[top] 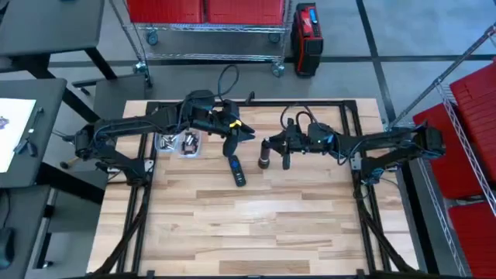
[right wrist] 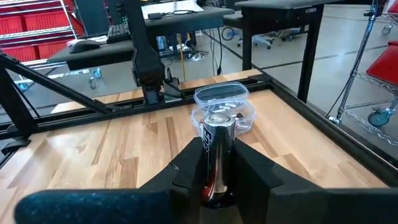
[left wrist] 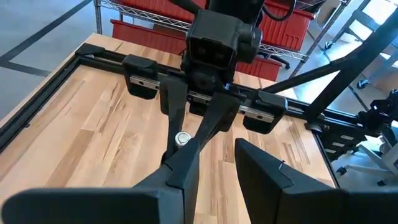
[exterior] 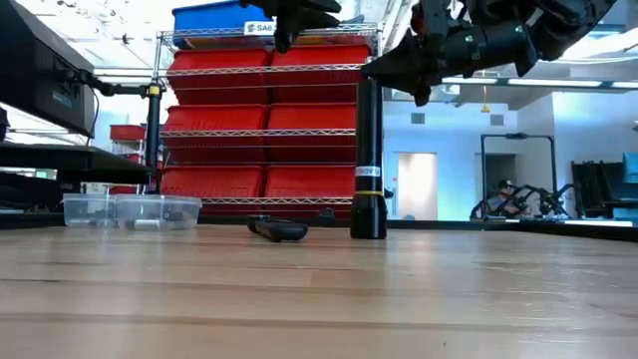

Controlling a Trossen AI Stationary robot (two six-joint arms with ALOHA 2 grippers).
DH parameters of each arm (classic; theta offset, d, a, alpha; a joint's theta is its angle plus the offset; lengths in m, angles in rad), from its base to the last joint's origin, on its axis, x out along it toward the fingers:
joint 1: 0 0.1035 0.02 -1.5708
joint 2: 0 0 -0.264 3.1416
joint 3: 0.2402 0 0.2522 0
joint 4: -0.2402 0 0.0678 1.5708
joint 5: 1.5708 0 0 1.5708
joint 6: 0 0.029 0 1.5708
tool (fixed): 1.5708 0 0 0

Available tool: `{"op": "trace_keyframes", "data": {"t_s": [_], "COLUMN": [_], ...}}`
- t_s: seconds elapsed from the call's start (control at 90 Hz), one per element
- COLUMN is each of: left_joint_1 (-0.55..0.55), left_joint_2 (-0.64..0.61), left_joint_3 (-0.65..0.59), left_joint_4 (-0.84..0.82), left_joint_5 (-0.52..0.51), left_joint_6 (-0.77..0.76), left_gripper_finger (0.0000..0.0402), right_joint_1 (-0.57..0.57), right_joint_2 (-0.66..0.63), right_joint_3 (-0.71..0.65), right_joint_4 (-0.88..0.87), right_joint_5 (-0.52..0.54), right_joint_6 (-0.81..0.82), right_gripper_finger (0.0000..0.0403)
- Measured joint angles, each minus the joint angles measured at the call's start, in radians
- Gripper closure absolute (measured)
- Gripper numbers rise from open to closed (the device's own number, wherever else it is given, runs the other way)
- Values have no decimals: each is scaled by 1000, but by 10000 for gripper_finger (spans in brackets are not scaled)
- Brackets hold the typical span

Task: Insert battery
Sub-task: Insert the silver battery into the flashlight's battery compartment

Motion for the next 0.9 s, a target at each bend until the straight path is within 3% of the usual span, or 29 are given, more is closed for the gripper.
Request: {"op": "trace_keyframes", "data": {"t_s": [0.522, 0.9], "left_joint_1": [0, 0], "left_joint_2": [0, 0], "left_joint_3": [0, 0], "left_joint_4": [0, 0], "left_joint_5": [-1, -1], "left_joint_6": [1, 8], "left_gripper_finger": [319, 319], "right_joint_1": [10, 9], "right_joint_2": [-15, -33], "right_joint_3": [0, 19], "right_joint_4": [37, 19], "right_joint_5": [0, 0], "right_joint_6": [-53, -76], "right_gripper_finger": [320, 221]}}
